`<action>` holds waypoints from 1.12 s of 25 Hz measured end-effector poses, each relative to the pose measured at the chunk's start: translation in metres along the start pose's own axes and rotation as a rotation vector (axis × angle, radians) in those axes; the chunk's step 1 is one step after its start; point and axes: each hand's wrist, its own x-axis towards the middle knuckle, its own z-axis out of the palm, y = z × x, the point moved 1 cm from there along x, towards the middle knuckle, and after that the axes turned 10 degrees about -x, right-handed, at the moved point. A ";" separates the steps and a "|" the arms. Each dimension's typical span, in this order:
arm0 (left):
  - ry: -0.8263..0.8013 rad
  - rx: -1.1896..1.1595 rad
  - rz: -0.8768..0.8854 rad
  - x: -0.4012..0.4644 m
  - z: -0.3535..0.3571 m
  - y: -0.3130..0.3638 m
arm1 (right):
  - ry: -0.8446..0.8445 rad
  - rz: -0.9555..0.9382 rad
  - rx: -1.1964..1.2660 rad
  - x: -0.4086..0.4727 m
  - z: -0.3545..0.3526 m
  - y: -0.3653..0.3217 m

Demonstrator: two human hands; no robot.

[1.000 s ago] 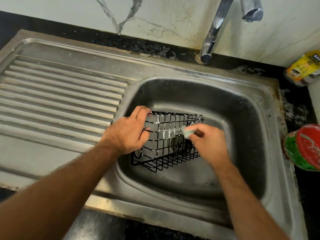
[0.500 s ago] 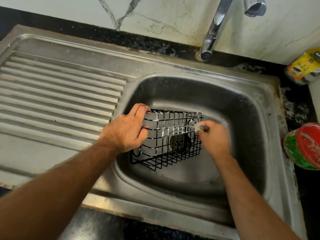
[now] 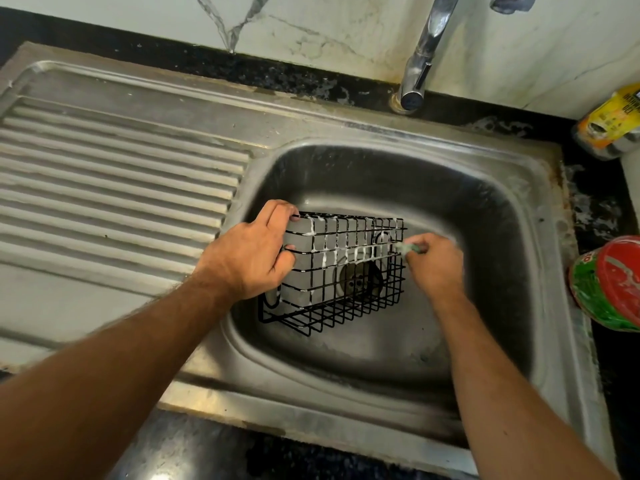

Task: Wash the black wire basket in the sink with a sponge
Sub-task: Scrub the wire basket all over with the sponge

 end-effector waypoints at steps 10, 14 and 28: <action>0.009 0.022 -0.015 0.001 0.001 -0.001 | -0.088 -0.433 0.231 -0.118 0.003 -0.072; 0.012 0.034 -0.020 0.000 0.000 0.001 | -0.134 -0.371 0.144 -0.091 -0.005 -0.043; 0.013 0.040 -0.007 0.000 -0.001 0.003 | -0.024 -0.627 -0.009 -0.080 -0.008 -0.038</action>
